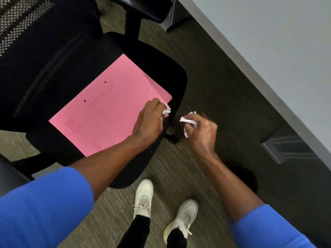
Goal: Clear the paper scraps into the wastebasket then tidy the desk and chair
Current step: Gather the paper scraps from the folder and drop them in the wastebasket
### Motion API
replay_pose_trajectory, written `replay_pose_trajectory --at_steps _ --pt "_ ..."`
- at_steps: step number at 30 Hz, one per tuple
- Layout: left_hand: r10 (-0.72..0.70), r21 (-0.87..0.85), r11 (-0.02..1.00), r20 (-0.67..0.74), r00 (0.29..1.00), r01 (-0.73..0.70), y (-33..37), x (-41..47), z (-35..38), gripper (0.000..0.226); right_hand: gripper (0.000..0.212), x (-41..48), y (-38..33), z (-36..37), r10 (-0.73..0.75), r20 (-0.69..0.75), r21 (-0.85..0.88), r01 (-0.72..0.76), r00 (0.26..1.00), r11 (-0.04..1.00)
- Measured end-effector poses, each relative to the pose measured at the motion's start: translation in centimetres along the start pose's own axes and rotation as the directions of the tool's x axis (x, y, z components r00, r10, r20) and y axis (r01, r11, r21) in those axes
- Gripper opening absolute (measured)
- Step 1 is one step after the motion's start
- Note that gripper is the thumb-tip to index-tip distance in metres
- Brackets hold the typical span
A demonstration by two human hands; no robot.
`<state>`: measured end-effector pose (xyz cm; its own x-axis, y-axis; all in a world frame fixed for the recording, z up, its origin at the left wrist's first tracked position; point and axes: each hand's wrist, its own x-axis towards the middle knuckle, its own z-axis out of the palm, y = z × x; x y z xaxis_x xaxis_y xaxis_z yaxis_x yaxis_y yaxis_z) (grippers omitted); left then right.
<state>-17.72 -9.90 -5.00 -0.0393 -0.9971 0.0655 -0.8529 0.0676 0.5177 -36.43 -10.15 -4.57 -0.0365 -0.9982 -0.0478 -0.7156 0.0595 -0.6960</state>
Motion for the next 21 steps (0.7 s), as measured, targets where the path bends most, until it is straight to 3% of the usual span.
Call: replay_pose_trajectory --at_steps 4,7,9,12,15,21 --pt "0.047 -0.047 0.998 0.063 0.997 -0.044 4.0 -1.2 3.2 0.027 0.027 -2.2 5.2 -2.7 0.252 0.092 0.090 -0.260 0.963 0.961" --pt "0.057 -0.043 0.998 0.124 0.991 -0.052 6.8 -2.5 6.2 0.023 0.021 -4.3 9.0 -4.8 0.252 0.066 0.115 -0.258 0.965 0.959" --pt "0.040 -0.016 0.999 0.160 0.986 -0.038 8.8 -3.7 8.4 0.020 0.022 -6.0 11.5 -6.2 0.245 0.027 0.030 -0.246 0.969 0.969" --pt "0.014 0.003 1.000 0.252 0.968 -0.015 11.3 -5.4 11.6 0.033 0.018 -8.2 15.0 -7.7 0.313 -0.012 0.014 -0.312 0.950 0.950" --pt "0.017 -0.017 1.000 0.298 0.954 -0.012 14.1 -6.8 14.5 0.042 0.011 -9.7 18.5 -9.0 0.284 -0.141 -0.065 -0.295 0.948 0.953" --pt "-0.004 -0.193 0.978 0.344 0.939 0.075 19.3 -8.9 19.8 0.018 0.014 -12.6 24.6 -11.8 0.282 -0.203 -0.039 -0.296 0.938 0.955"
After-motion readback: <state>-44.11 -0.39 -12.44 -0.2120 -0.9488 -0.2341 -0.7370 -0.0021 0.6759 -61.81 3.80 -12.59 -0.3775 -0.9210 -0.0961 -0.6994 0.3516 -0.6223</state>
